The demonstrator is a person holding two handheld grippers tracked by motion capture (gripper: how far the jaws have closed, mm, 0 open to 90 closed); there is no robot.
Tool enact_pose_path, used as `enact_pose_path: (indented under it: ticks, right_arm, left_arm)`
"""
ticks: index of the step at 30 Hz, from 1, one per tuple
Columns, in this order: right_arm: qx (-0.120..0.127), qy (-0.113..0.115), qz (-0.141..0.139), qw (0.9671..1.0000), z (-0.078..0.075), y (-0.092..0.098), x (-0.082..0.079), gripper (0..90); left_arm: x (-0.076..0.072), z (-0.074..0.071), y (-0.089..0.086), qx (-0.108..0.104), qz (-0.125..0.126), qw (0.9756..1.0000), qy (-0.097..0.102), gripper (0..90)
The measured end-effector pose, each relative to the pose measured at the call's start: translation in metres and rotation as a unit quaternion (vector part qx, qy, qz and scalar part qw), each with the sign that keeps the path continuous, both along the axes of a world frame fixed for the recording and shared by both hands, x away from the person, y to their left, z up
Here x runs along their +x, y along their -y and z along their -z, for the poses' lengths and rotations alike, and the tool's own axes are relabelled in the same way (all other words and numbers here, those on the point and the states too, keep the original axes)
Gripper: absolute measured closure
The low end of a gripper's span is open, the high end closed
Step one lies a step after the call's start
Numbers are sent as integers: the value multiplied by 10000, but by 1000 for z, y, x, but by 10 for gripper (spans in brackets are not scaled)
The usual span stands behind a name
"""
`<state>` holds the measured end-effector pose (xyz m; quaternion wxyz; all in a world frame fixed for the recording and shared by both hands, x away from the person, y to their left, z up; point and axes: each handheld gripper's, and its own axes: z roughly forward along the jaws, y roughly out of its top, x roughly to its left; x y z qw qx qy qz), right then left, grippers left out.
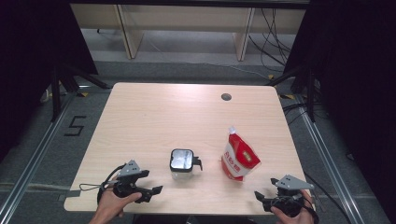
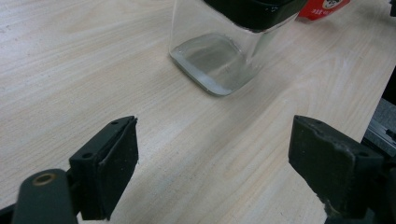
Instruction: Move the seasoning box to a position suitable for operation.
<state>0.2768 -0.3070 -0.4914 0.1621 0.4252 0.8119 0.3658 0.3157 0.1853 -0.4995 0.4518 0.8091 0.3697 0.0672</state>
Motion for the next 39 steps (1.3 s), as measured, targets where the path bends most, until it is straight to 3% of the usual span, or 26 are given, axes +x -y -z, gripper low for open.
enact_pose_path:
  ticks: [1, 3, 5, 9, 10, 15, 19, 22, 23, 24, 25, 26, 29, 34, 36, 38, 39]
  right_arm:
    - [-66, 109, 13, 9999, 0, 1, 1, 202]
    - [71, -53, 209, 9997, 0, -1, -2, 198]
    - [8, -28, 72, 10000, 0, 3, 0, 192]
    - [-9, -16, 72, 10000, 1, 3, 1, 192]
    - [69, -82, 255, 9996, 1, 0, -2, 192]
    - [-24, 12, 87, 10000, 0, 3, 1, 192]
    - [-24, -3, 93, 10000, 0, 4, 1, 197]
    - [-7, -22, 111, 9999, 0, 4, 1, 198]
    - [-7, -22, 111, 9999, 0, 4, 1, 198]
    - [6, -24, 106, 9999, 0, 4, 1, 198]
    - [-9, -19, 104, 9999, 0, 4, 1, 200]
    - [-16, -10, 99, 9999, 0, 4, 1, 201]
    - [-48, 10, 104, 9999, 0, 4, 1, 204]
    - [-26, 3, 135, 9999, 1, 3, 0, 205]
    - [-195, 198, 249, 9993, 0, 4, 0, 207]
    - [-135, 213, 223, 9994, 0, 3, 0, 207]
    - [-124, 215, 224, 9994, 0, 4, 0, 207]
  left_arm:
    - [0, 0, 0, 6, -14, 10000, 20, 156]
    - [0, -1, -1, 10, 8, 10000, 35, 159]
    - [-1, -2, 0, -77, -22, 10000, 12, 165]
    - [-2, -5, 1, -69, 26, 10000, 26, 184]
    - [-2, -6, 1, -138, 26, 9999, 35, 201]
    - [-5, -9, 3, -205, -50, 9997, 91, 259]
    - [-8, -19, 6, -166, 32, 9994, 294, 382]
    - [-14, -28, 9, -120, 121, 9976, 675, 537]
    - [-14, -28, 9, -120, 121, 9976, 675, 594]
    - [-15, -30, 11, -154, 150, 9969, 756, 594]
    - [-17, -34, 14, -140, 243, 9958, 872, 711]
    - [-17, -36, 15, -94, 322, 9947, 971, 747]
    - [-19, -42, 26, -83, 424, 9937, 1031, 867]
    - [-11, -51, 44, 113, 601, 9923, 1080, 893]
    - [-6, -54, 52, 128, 637, 9918, 1103, 894]
    - [0, -58, 62, 142, 663, 9911, 1146, 894]
    - [2, -58, 67, 66, 627, 9920, 1091, 894]
